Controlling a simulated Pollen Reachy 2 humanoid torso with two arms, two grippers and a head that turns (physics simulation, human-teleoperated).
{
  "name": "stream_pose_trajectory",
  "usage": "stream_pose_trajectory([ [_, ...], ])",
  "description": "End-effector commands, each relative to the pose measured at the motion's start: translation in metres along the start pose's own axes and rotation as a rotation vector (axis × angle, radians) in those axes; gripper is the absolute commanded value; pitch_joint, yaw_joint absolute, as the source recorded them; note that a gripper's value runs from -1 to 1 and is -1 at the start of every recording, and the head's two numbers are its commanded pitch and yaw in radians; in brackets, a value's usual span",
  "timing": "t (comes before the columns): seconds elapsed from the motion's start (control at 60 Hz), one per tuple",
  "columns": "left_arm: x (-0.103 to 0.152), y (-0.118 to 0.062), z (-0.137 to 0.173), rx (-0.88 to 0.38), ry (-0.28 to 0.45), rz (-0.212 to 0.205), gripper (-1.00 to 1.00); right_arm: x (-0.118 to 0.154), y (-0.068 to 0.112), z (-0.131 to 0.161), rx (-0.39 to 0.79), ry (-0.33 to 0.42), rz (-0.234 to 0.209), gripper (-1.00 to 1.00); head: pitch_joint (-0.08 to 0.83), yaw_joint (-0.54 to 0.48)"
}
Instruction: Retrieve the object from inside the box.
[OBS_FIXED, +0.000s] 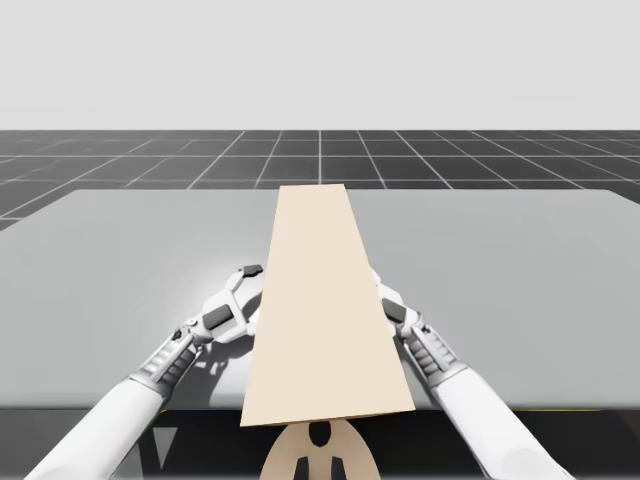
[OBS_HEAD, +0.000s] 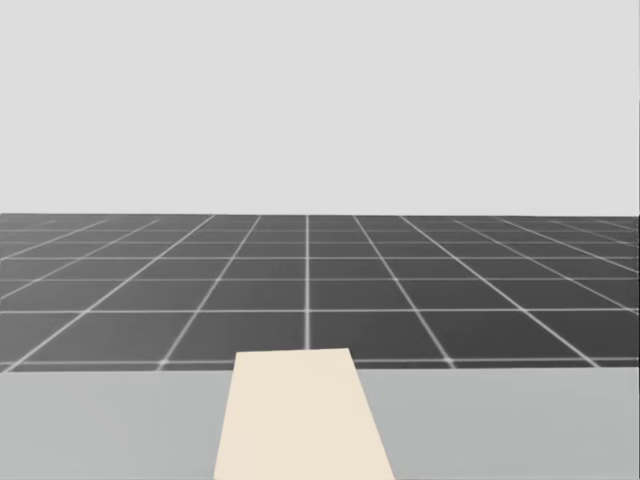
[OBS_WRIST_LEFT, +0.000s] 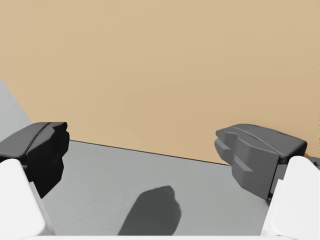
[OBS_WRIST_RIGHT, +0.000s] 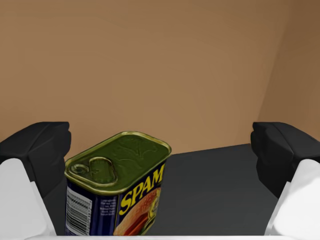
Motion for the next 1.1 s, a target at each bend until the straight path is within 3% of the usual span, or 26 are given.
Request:
stream_pose_trajectory([
  [0.017,0.0,-0.006,-0.005,-0.031,-0.01,-0.004,-1.0,-0.019,0.019,-0.019,0.052,0.008,-0.045,-1.0,0.034,-0.03],
  [0.1,0.0,-0.007,-0.006,-0.034,-0.008,-0.012,-1.0,-0.032,0.023,-0.028,0.078,0.017,-0.078,-1.0,0.038,-0.04],
  [0.25,-0.001,-0.007,-0.006,-0.035,-0.008,-0.017,-1.0,-0.055,0.025,-0.039,0.109,-0.005,-0.07,-1.0,0.045,-0.04],
  [0.367,-0.001,-0.008,-0.006,-0.037,-0.001,-0.027,-1.0,-0.072,0.026,-0.045,0.121,0.017,-0.121,-1.0,0.053,-0.04],
  [0.467,-0.002,-0.008,-0.006,-0.036,0.004,-0.035,-1.0,-0.078,0.022,-0.05,0.104,0.031,-0.13,-1.0,0.055,-0.04],
  [0.5,-0.002,-0.009,-0.006,-0.036,0.004,-0.035,-1.0,-0.08,0.019,-0.054,0.099,0.035,-0.14,-1.0,0.056,-0.04],
  [0.583,-0.002,-0.008,-0.006,-0.034,0.006,-0.037,-1.0,-0.083,0.016,-0.061,0.077,0.062,-0.215,-1.0,0.057,-0.05],
  [0.6,-0.002,-0.008,-0.006,-0.034,0.006,-0.036,-1.0,-0.085,0.017,-0.063,0.06,0.073,-0.229,-0.97,0.057,-0.05],
  [0.617,-0.002,-0.008,-0.006,-0.034,0.006,-0.037,-1.0,-0.085,0.017,-0.064,0.048,0.069,-0.222,-0.79,0.057,-0.05],
  [0.633,-0.002,-0.008,-0.006,-0.033,0.007,-0.038,-1.0,-0.088,0.018,-0.065,0.016,0.052,-0.204,-0.21,0.057,-0.05],
  [0.65,-0.002,-0.008,-0.006,-0.033,0.008,-0.039,-1.0,-0.09,0.019,-0.066,0.023,0.074,-0.234,0.76,0.058,-0.05],
  [0.667,-0.002,-0.008,-0.006,-0.032,0.008,-0.039,-1.0,-0.091,0.019,-0.066,0.019,0.087,-0.241,1.0,0.058,-0.05],
  [0.783,-0.002,-0.008,-0.006,-0.029,0.008,-0.042,-1.0,-0.096,0.028,-0.066,0.042,0.136,-0.257,1.0,0.059,-0.04],
  [0.867,-0.003,-0.008,-0.006,-0.027,0.009,-0.044,-1.0,-0.093,0.029,-0.064,0.038,0.142,-0.242,1.0,0.058,-0.04],
  [0.967,-0.003,-0.007,-0.005,-0.021,0.013,-0.047,-1.0,-0.08,0.021,-0.047,0.007,0.139,-0.192,1.0,0.055,-0.05],
  [1.067,-0.003,-0.005,-0.005,-0.016,0.011,-0.046,-1.0,-0.067,0.005,-0.019,-0.045,0.134,-0.155,1.0,0.057,-0.05],
  [1.1,-0.003,-0.005,-0.005,-0.013,0.01,-0.046,-1.0,-0.061,-0.004,-0.003,-0.077,0.133,-0.125,1.0,0.057,-0.05],
])
